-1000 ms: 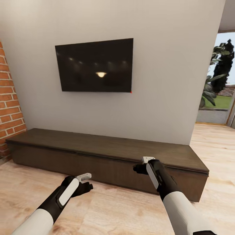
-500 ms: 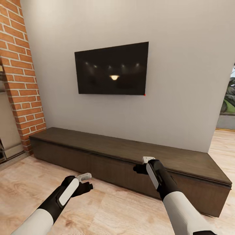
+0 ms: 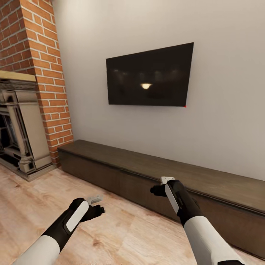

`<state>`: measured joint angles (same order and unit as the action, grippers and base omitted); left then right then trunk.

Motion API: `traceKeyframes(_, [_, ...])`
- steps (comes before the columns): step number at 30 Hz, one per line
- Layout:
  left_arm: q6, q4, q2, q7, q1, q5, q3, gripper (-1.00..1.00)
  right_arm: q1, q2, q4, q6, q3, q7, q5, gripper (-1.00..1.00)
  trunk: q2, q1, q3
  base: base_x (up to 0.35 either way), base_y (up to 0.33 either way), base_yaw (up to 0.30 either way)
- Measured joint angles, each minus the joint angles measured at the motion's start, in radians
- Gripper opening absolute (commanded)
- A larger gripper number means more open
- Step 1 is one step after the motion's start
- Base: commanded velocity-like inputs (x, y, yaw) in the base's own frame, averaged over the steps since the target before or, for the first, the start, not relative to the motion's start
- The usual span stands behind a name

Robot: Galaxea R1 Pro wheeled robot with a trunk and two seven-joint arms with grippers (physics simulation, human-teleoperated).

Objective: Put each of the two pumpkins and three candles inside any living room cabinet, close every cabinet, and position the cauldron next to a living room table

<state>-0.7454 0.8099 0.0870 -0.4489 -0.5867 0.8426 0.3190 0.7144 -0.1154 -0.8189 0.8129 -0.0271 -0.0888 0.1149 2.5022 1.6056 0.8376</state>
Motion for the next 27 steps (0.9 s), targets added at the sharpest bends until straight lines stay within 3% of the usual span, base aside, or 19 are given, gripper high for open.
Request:
traceKeyframes(21, [0.003,0.003,-0.001,0.000,0.000,0.000,0.001,1.00,0.000,0.000,0.001,-0.001,-0.001,0.001,-0.001,1.00,0.000,0.000,0.013,0.092,0.238,0.262])
traceKeyframes(27, [0.003,0.000,-0.001,-0.001,0.000,0.000,0.001,1.00,0.000,0.000,0.001,0.000,0.000,0.001,0.001,1.00,0.000,0.000,0.016,0.141,0.273,0.089])
